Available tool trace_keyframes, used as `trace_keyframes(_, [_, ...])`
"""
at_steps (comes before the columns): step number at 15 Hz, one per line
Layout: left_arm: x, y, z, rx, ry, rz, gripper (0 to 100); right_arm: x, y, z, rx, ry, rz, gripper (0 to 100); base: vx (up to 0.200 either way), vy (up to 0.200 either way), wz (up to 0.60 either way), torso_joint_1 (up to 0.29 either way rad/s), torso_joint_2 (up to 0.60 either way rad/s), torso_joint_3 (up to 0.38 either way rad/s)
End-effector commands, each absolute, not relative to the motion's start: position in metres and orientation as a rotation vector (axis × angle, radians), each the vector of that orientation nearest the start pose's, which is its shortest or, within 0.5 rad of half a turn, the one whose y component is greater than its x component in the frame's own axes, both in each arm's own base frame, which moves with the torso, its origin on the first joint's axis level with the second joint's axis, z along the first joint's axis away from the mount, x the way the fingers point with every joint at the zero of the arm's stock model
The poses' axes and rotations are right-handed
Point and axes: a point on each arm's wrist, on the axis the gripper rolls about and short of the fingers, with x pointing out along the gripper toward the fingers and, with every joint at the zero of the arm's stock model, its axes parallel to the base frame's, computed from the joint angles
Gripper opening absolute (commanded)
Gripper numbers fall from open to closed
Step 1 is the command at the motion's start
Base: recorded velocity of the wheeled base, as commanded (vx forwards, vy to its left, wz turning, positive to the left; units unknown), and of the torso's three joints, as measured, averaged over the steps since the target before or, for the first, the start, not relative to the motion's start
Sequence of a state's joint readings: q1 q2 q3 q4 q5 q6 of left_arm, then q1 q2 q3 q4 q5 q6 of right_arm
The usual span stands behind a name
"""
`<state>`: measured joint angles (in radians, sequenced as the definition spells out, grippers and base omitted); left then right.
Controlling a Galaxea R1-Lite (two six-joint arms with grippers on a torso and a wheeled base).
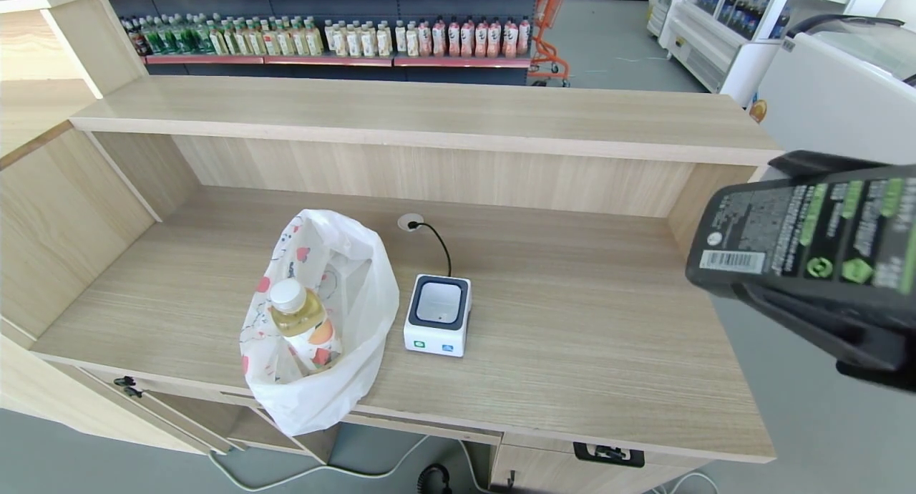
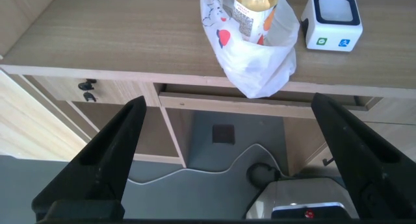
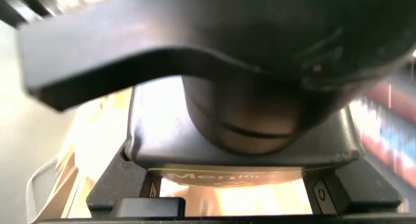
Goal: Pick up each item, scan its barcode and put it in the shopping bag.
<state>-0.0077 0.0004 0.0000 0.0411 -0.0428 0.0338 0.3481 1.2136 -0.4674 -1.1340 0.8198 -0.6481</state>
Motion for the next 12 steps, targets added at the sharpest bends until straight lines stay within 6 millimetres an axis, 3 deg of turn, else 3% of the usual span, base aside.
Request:
trace_keyframes(1, [-0.023, -0.001, 0.071, 0.033, 0.041, -0.051, 100, 0.129, 0.032, 0.257, -0.596, -0.471, 0.591, 0, 0.000, 0.000, 0.00, 0.000, 0.00, 0.000])
trace_keyframes(3, [-0.023, -0.001, 0.071, 0.033, 0.041, -0.051, 100, 0.131, 0.022, 0.243, -0.443, -0.302, 0.486, 0, 0.000, 0.000, 0.00, 0.000, 0.00, 0.000])
trace_keyframes(6, [-0.023, -0.001, 0.071, 0.033, 0.041, -0.051, 100, 0.138, 0.010, 0.226, -0.401, -0.148, 0.424, 0, 0.000, 0.000, 0.00, 0.000, 0.00, 0.000])
trace_keyframes(9, [-0.023, -0.001, 0.071, 0.033, 0.041, -0.051, 100, 0.139, 0.008, 0.219, -0.343, -0.069, 0.425, 0, 0.000, 0.000, 0.00, 0.000, 0.00, 0.000])
trace_keyframes(12, [-0.023, -0.001, 0.071, 0.033, 0.041, -0.051, 100, 0.140, 0.016, 0.218, -0.136, -0.005, 0.438, 0, 0.000, 0.000, 0.00, 0.000, 0.00, 0.000])
